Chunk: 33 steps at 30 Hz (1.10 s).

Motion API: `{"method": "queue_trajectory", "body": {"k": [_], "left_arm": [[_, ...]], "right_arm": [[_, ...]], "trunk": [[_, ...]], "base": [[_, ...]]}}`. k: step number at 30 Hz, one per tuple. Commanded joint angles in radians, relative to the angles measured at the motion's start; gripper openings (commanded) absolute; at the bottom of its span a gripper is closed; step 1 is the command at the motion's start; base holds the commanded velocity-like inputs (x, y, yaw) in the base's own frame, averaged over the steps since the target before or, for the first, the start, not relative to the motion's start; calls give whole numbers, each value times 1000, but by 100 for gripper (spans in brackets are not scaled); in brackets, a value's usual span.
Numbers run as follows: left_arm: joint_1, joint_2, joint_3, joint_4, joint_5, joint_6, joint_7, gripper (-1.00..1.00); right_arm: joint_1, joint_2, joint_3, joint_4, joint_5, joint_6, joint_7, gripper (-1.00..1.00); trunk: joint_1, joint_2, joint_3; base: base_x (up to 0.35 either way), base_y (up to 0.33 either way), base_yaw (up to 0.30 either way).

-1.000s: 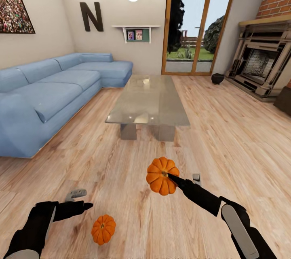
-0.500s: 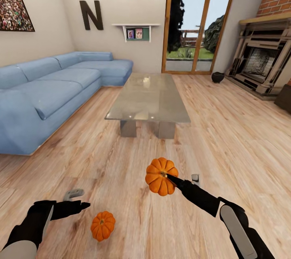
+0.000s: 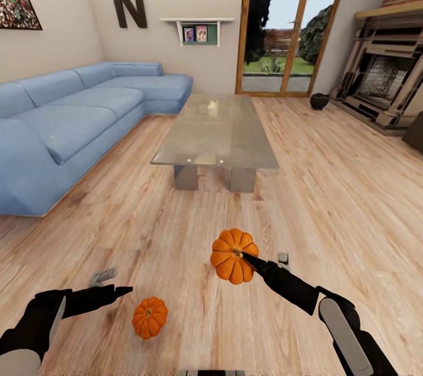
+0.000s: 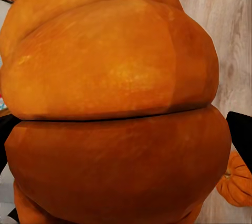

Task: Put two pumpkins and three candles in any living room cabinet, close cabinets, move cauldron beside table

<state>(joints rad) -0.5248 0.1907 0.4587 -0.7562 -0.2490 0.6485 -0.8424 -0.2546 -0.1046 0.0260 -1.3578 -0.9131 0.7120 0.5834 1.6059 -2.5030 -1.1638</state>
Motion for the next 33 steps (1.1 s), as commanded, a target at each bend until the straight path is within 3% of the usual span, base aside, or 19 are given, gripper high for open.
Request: {"method": "queue_trajectory", "body": {"k": [1, 27, 30, 33], "left_arm": [[0, 1, 0, 0, 0, 0, -6, 100], [0, 2, 2, 0, 4, 5, -17, 100], [0, 2, 2, 0, 4, 4, -17, 100], [0, 3, 3, 0, 5, 4, -18, 100]], "right_arm": [[0, 1, 0, 0, -4, 1, 2, -100], [0, 7, 2, 0, -4, 0, 5, -100], [0, 7, 2, -2, -4, 1, 19, -100], [0, 6, 2, -10, -4, 6, 75, -100]], "trunk": [[0, 0, -4], [12, -6, -105], [13, -7, -116], [15, -8, -128]], "base": [[0, 0, 0], [0, 0, 0], [0, 0, 0], [0, 0, 0]]}}
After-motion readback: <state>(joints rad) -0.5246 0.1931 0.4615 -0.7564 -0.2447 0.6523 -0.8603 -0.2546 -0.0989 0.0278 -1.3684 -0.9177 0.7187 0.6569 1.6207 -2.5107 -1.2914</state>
